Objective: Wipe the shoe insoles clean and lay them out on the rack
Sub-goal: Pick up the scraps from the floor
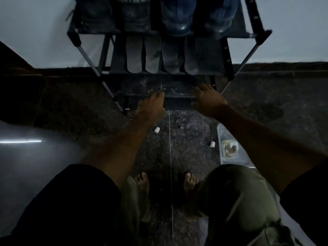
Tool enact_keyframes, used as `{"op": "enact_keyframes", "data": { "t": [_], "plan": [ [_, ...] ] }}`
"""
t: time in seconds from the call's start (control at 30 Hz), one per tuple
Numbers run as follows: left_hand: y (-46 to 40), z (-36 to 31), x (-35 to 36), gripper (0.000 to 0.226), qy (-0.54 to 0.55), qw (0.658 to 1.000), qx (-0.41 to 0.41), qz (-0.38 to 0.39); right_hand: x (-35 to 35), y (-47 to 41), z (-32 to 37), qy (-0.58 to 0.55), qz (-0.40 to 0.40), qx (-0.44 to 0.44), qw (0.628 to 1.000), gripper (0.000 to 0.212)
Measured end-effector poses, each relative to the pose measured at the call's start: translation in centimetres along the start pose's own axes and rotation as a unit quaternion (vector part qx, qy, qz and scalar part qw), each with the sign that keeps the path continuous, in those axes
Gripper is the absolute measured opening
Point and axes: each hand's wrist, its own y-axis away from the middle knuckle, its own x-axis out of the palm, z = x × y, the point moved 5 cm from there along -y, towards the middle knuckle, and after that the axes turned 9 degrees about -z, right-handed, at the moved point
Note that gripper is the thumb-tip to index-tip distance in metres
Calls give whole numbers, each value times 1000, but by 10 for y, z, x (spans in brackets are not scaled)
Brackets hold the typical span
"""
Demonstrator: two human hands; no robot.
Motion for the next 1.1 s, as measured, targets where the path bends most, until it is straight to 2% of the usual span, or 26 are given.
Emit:
{"op": "enact_keyframes", "data": {
  "t": [0.2,0.6,0.7,0.93,1.1],
  "plan": [
    [-26,-21,90,64,24,996,-14,80,64,-6,-58,-1,46,14,999,53],
    [-41,-95,243,56,25,990,55,127,216,33,-136,-42,102,87,990,52],
    [-33,-94,276,57,29,988,45,142,252,48,-152,-56,129,104,985,53],
    [-31,-90,332,56,8,982,33,185,316,63,-172,-64,173,148,972,39],
    [-36,-90,358,63,-10,977,43,209,346,65,-171,-59,174,143,973,45]
  ]
}}
